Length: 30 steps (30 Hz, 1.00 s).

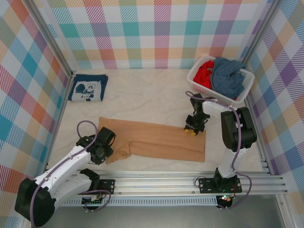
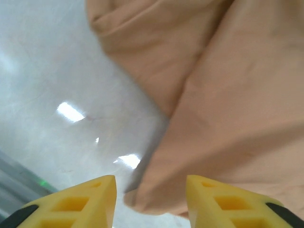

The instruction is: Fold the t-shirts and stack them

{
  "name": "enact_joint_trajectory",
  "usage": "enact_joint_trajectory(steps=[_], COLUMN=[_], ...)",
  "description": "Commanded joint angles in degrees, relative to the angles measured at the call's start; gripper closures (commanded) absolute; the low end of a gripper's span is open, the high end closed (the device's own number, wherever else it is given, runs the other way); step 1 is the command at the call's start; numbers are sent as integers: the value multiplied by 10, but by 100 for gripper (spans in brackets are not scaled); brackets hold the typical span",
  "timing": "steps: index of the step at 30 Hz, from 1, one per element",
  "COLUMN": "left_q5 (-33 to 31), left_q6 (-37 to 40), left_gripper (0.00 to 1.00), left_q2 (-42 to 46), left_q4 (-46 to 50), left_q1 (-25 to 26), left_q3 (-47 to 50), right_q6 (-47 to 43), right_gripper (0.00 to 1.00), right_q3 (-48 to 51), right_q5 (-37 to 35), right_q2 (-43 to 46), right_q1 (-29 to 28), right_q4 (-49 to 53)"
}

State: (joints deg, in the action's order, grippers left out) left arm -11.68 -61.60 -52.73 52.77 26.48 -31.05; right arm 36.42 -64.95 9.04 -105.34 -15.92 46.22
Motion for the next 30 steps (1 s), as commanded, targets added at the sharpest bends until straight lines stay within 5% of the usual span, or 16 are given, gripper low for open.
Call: enact_joint_trajectory(steps=[1,5,12,20,30], left_q5=[-13,34,95,89,58], left_q6=[42,91,90,88,98], left_gripper=[57,65,73,77,100], left_q2=[-10,-42,-61,-22,-44], left_q4=[-32,-90,-161,-163,-192], left_q1=[-44,-108,-110,-103,-103], left_q3=[-1,19,51,93,70], right_q6=[-3,-4,-2,1,-3], right_gripper=[72,72,72,72,72], right_q3=[1,1,0,-2,3], right_q5=[-14,-15,-13,-12,-15], right_q2=[-24,-22,-24,-26,-23], right_q1=[1,1,1,1,1], right_q4=[-6,-3,-4,-7,-4])
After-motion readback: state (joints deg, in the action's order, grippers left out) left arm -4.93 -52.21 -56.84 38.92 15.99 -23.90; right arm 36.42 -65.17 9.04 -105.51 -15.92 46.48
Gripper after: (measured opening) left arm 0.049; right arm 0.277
